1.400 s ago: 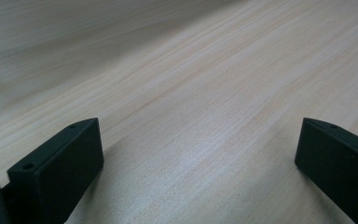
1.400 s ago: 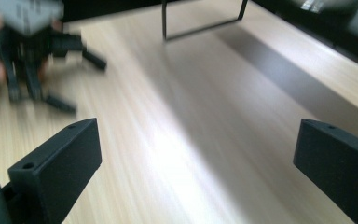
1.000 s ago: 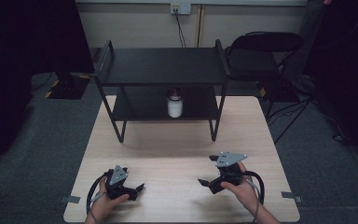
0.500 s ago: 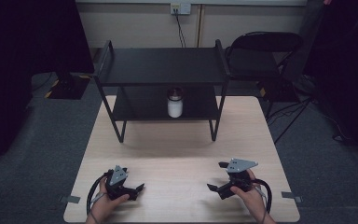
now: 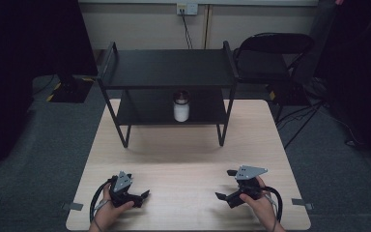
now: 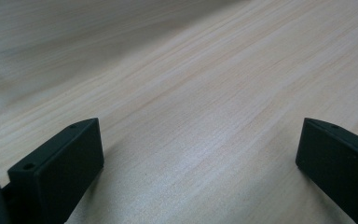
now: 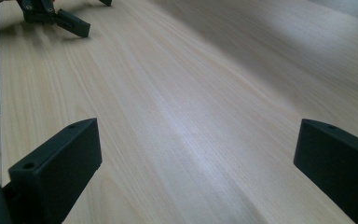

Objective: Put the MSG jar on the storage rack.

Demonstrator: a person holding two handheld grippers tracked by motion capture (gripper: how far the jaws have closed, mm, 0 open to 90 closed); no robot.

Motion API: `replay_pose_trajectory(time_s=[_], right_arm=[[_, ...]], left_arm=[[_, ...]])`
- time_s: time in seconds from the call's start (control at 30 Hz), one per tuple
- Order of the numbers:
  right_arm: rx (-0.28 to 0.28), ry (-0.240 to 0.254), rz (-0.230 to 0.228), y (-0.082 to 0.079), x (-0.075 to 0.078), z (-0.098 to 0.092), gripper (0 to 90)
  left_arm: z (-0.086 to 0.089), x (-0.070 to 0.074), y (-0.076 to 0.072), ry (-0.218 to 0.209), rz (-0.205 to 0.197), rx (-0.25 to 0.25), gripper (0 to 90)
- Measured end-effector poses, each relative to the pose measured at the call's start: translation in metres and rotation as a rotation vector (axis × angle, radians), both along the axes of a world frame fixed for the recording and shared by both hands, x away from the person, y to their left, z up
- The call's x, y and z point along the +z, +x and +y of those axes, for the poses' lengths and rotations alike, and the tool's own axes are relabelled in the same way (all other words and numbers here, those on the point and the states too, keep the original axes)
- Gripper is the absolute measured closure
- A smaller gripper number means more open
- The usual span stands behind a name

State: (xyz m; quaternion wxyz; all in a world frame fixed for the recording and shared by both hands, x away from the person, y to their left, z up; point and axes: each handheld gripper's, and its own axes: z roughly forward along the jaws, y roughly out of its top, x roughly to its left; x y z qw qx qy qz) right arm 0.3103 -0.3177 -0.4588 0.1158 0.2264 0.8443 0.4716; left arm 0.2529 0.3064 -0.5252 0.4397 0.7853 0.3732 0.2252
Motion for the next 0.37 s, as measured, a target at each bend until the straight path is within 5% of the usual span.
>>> replay_pose_trajectory(time_s=[0.37], right_arm=[[-0.020, 0.037, 0.003, -0.007, -0.004, -0.010, 0.0]], left_arm=[[0.000, 0.000, 0.000, -0.001, 0.000, 0.000, 0.0]])
